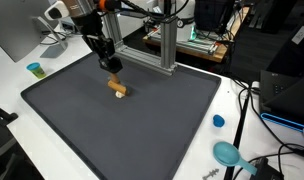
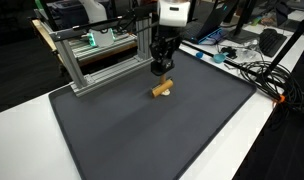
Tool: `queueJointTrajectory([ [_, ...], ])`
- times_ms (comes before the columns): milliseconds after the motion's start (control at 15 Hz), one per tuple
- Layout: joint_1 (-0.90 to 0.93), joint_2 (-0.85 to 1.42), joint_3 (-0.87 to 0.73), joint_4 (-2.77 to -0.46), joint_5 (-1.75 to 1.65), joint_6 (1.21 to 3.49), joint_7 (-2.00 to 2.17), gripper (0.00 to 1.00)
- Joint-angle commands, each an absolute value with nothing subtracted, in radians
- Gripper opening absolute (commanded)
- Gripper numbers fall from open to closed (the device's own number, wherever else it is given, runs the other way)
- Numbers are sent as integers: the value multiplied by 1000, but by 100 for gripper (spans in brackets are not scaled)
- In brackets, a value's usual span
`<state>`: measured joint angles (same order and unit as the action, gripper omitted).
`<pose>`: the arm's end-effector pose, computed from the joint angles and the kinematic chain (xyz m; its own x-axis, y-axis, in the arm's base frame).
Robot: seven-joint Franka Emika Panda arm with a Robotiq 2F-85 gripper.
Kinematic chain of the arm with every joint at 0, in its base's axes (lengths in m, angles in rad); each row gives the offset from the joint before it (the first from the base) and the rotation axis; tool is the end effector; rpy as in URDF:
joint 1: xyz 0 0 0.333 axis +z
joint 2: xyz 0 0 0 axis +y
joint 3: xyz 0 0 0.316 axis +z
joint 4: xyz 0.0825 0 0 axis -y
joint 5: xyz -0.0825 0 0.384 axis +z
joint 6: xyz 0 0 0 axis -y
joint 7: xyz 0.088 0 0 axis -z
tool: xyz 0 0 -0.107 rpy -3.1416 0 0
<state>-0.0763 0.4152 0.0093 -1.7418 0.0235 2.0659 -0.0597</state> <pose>0.6450 -0.0425 0.3306 0.9958 -0.0187 -0.0896 -0.0213 -0.9994 -0.0287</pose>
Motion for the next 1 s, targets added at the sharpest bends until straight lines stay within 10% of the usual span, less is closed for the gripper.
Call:
queueJointTrajectory([
  [0,-63,393,1,-1776,31,2128,-54,21],
  [667,0,118,14,-2028,-26,2246,2,21],
  [733,1,181,7,-1949,-45,2199,-1,46],
  [933,6,161,3,-1988,-74,2233,37,21],
])
